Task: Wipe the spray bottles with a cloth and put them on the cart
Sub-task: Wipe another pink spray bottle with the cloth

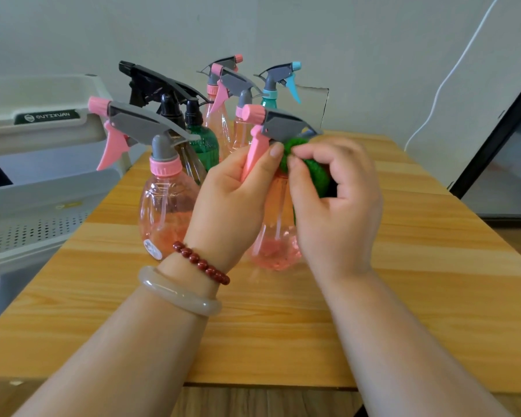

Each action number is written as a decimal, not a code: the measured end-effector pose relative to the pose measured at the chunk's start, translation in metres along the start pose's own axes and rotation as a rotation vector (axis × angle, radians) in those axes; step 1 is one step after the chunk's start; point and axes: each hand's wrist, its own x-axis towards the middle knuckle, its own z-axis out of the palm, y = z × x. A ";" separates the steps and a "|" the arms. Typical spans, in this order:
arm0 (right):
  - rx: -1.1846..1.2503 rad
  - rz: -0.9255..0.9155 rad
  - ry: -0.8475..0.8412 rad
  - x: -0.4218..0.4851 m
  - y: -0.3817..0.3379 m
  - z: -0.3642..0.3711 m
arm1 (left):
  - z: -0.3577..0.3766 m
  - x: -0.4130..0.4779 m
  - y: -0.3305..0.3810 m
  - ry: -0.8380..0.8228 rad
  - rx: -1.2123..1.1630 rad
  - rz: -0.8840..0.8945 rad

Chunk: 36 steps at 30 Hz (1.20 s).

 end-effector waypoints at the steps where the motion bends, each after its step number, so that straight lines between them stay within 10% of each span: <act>1: 0.012 0.001 -0.007 -0.002 0.002 0.001 | 0.000 0.000 0.000 0.005 -0.002 -0.007; 26: 0.340 0.589 -0.105 0.002 0.001 0.002 | -0.002 0.006 -0.016 0.072 -0.319 -0.163; 36: 0.442 0.859 -0.155 -0.002 0.015 0.005 | 0.004 -0.001 -0.021 0.080 0.110 -0.044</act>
